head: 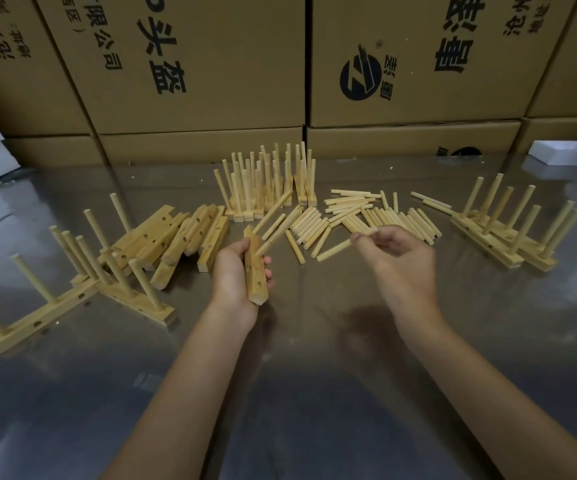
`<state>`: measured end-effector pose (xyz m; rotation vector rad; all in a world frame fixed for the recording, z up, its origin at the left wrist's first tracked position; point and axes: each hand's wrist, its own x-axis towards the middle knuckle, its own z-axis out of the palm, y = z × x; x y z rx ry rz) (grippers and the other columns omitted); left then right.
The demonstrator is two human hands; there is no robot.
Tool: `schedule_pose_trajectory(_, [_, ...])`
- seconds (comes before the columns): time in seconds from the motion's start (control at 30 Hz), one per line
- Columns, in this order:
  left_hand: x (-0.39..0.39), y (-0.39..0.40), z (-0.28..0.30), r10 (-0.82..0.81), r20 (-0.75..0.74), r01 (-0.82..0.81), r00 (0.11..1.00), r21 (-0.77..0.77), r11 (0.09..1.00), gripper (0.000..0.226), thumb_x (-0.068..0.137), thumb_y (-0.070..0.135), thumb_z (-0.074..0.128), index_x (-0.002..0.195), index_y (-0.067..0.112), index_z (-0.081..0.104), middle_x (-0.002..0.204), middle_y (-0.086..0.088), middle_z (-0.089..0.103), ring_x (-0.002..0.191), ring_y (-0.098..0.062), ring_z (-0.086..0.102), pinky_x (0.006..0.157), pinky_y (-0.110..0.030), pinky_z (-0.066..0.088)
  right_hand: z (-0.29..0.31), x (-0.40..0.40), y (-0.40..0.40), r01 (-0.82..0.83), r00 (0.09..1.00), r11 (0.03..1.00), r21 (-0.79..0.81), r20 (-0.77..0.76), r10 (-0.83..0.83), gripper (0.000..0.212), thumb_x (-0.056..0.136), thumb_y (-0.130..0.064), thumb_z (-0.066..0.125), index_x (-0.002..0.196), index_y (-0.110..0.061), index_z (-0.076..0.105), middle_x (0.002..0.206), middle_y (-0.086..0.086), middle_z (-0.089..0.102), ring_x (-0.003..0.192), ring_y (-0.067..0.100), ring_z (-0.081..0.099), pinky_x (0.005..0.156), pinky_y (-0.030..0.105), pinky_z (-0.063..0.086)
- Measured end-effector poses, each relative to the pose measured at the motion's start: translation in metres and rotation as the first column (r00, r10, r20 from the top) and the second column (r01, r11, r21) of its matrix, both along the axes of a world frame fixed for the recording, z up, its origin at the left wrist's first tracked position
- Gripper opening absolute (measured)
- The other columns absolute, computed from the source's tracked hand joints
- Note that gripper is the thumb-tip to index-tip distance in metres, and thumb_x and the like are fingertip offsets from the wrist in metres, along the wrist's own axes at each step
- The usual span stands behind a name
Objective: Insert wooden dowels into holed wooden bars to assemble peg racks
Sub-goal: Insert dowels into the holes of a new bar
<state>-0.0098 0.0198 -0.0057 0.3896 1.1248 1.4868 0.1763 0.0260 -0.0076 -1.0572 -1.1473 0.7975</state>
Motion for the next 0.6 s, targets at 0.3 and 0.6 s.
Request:
schedule_pose_trajectory(0.3, [0.015, -0.006, 0.003, -0.084, -0.086, 0.088, 0.993, 0.047, 0.995, 0.025, 0.103, 0.027, 0.044, 0.103, 0.008, 0.062, 0.06, -0.001, 0.054, 0.043, -0.011, 0.045, 0.038, -0.019, 0.04, -0.008, -0.017, -0.033, -0.459, 0.753, 0.887, 0.045, 0.55, 0.362, 0.001, 0.099, -0.025, 0.047, 0.099, -0.025, 0.047, 0.079, -0.005, 0.06, 0.068, 0.012, 0.059, 0.062, 0.039, 0.051])
schedule_pose_trajectory(0.6, [0.023, -0.01, 0.002, -0.093, -0.097, 0.094, 0.991, -0.002, 0.996, 0.03, 0.101, 0.031, 0.05, 0.112, 0.008, 0.066, 0.064, -0.002, 0.055, 0.051, -0.013, 0.047, 0.048, -0.023, 0.042, -0.008, -0.015, -0.04, -0.434, 0.487, 0.894, 0.11, 0.864, 0.13, 0.015, 0.094, -0.042, 0.05, 0.107, -0.038, 0.055, 0.08, -0.02, 0.049, 0.066, 0.001, 0.044, 0.053, 0.024, 0.031])
